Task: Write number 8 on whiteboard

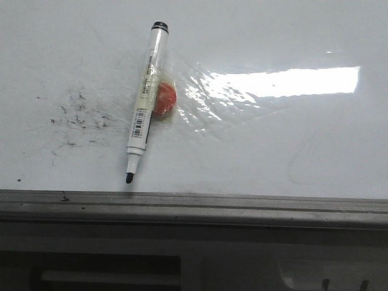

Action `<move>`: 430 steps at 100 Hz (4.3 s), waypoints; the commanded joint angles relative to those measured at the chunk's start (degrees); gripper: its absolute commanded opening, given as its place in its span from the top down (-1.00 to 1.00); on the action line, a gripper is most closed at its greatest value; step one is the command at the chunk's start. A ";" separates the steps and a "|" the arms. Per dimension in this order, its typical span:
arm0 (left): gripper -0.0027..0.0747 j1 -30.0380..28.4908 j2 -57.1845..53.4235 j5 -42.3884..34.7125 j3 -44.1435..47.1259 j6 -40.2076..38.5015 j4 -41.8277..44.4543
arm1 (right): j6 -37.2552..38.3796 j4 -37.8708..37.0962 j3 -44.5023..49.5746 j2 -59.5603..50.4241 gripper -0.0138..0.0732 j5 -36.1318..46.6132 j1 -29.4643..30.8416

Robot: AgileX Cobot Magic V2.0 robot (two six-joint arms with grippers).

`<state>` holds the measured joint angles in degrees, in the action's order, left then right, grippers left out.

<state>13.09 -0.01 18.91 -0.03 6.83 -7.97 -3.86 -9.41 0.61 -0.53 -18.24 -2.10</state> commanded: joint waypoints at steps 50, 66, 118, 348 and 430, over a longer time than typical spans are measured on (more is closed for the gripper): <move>0.98 0.03 -1.88 -18.91 1.89 -0.62 -40.98 | -0.10 21.52 0.75 -1.27 0.84 32.64 0.24; 0.98 0.03 -1.78 -21.58 1.89 -0.62 -47.67 | -0.10 41.49 0.64 -1.27 0.84 31.48 0.24; 0.98 0.14 3.19 -10.25 -10.26 -0.20 -33.24 | -1.40 36.64 -11.94 1.06 0.84 10.95 0.24; -0.02 31.98 66.94 -15.12 -34.84 16.81 -40.02 | -4.19 32.21 -16.20 7.83 -0.20 3.31 0.24; 0.98 31.98 69.92 -16.63 -34.84 16.81 -41.25 | -6.19 32.21 -16.32 7.83 -0.20 3.31 -6.07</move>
<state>45.04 70.39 5.97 -33.52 23.80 -48.69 -9.14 22.72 -13.63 6.11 -19.38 -7.37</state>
